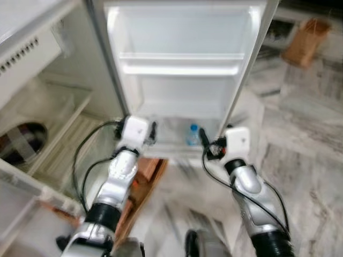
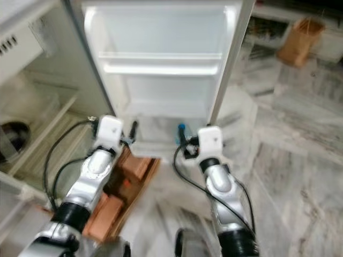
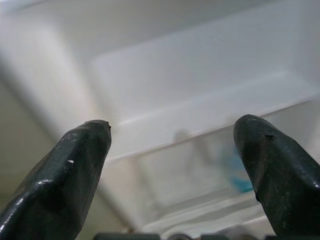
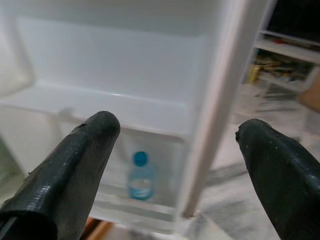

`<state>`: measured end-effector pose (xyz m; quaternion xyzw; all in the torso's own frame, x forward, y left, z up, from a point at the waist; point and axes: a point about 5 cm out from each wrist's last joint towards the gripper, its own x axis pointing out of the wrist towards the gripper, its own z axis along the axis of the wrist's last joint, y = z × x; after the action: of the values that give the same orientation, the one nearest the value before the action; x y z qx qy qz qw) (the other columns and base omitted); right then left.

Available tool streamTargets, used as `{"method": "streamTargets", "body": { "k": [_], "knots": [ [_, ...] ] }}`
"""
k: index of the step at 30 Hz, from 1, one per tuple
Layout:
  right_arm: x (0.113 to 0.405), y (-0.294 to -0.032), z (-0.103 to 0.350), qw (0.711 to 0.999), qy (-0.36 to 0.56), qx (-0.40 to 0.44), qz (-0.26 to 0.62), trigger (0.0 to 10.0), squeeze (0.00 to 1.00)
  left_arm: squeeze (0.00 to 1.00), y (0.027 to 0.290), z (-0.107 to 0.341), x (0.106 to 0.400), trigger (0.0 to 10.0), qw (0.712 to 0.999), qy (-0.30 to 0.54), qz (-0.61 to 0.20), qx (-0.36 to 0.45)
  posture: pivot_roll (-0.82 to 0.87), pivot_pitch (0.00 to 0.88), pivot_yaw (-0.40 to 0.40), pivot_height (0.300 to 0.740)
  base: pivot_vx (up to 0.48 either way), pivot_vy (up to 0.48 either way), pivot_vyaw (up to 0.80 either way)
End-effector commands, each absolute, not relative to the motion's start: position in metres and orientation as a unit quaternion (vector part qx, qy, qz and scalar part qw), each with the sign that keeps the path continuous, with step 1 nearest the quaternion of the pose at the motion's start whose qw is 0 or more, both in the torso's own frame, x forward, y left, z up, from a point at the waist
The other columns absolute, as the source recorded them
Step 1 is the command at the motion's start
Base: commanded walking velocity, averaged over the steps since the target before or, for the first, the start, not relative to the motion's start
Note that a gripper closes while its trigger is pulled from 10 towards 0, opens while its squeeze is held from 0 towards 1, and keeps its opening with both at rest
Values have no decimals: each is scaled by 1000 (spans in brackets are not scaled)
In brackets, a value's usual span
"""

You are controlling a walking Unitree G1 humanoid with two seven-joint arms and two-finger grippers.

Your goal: Restocking fridge

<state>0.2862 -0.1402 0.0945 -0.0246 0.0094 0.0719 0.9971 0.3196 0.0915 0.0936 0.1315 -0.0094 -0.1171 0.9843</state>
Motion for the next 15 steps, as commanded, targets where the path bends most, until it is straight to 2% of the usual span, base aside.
{"method": "streamTargets", "body": {
  "k": [1, 4, 8, 15],
  "knots": [
    [283, -132, 90, 996, 16, -20, 82, 10000, 0, 0, 101, 86, 316, 10000, 984, 7, -107, 142, 69, 124, -1, 740, 0, -469, 0],
    [283, -131, 90, 996, 16, -20, 84, 10000, 0, 0, 102, 85, 315, 10000, 983, 11, -105, 148, 70, 126, -2, 740, 0, -436, 0],
    [283, -130, 89, 996, 20, -17, 89, 10000, 0, 0, 106, 83, 317, 10000, 984, 21, -93, 152, 70, 127, -2, 740, 407, -249, 0],
    [282, -126, 89, 995, 20, -11, 99, 10000, 0, 0, 107, 83, 317, 10000, 983, 23, -94, 154, 70, 130, -2, 740, 417, 0, 0]
  ]
}}
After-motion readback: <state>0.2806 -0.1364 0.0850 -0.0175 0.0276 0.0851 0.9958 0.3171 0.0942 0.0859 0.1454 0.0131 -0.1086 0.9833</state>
